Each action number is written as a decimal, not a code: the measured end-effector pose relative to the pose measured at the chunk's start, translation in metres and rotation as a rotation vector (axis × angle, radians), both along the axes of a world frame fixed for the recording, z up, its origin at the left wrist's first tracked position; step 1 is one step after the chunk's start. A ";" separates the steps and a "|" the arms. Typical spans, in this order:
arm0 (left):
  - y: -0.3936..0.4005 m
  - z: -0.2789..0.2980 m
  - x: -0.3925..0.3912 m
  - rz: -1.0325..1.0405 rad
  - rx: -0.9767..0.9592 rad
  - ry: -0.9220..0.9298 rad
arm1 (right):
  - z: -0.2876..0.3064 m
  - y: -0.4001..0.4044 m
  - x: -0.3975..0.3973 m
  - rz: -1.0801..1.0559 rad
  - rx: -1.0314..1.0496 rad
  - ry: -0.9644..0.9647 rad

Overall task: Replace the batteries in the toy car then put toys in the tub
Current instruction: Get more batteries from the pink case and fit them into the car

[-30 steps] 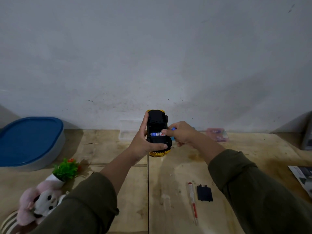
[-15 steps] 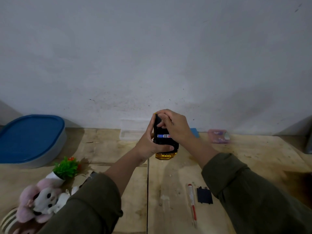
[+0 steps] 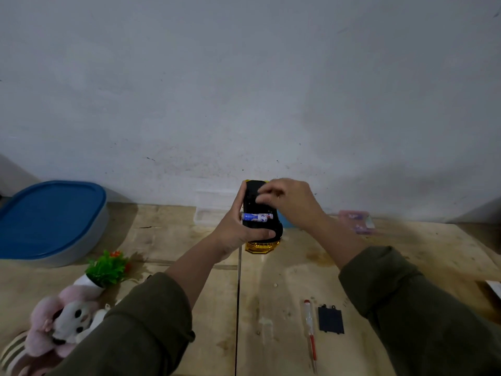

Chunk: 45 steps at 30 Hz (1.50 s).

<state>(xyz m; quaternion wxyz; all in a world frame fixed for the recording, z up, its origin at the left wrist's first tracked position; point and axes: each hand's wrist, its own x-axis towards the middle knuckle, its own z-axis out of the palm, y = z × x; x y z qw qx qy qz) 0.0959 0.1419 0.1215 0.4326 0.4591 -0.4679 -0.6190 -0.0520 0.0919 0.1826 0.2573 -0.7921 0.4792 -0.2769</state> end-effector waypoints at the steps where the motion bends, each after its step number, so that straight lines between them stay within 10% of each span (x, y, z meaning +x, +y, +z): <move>1: -0.001 -0.001 0.001 -0.003 0.002 0.007 | -0.001 -0.001 -0.003 0.063 0.123 0.039; 45: 0.002 0.006 0.000 -0.086 -0.057 -0.085 | 0.016 -0.008 0.000 0.216 0.018 0.299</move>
